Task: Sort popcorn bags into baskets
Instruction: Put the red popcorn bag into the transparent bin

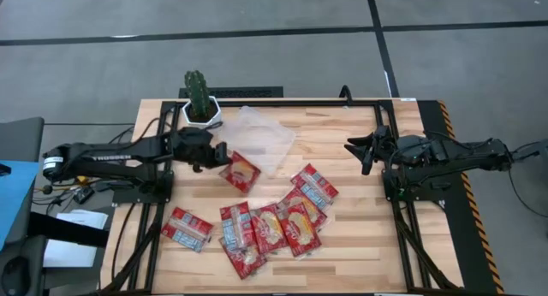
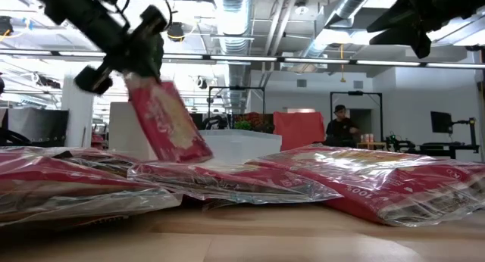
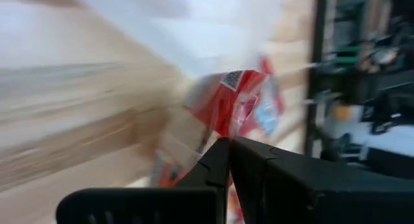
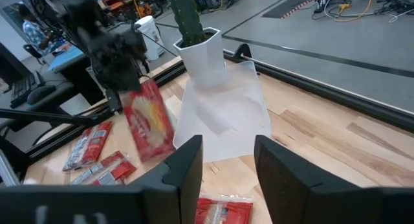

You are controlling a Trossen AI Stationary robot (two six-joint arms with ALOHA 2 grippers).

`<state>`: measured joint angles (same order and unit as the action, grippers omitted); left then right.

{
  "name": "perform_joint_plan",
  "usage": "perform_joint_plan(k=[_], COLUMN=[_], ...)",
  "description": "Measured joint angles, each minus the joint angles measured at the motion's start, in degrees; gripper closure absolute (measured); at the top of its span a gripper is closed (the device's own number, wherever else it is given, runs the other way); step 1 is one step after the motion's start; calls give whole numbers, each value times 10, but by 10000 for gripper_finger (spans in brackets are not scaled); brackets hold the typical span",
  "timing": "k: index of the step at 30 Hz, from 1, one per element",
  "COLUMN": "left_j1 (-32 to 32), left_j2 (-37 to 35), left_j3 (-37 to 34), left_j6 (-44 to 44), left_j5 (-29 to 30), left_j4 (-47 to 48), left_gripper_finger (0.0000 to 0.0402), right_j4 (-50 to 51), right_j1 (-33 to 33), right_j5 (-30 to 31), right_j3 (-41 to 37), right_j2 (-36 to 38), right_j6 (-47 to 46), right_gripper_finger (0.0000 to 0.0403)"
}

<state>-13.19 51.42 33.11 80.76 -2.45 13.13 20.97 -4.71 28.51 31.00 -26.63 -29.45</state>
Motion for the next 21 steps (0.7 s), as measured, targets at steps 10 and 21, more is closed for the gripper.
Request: perform_joint_plan(k=[10, 21], left_j1=[0, 22], left_j2=[-1, 27], left_j3=[106, 123], left_j6=[3, -222], left_j5=[65, -25], left_j4=[-12, 178], left_gripper_finger=[401, 347], right_j4=[0, 29], right_j1=[0, 0], right_j5=[0, -27], right_j3=[0, 0], right_j2=[0, -10], right_j6=[15, 44], right_gripper_finger=[254, 248])
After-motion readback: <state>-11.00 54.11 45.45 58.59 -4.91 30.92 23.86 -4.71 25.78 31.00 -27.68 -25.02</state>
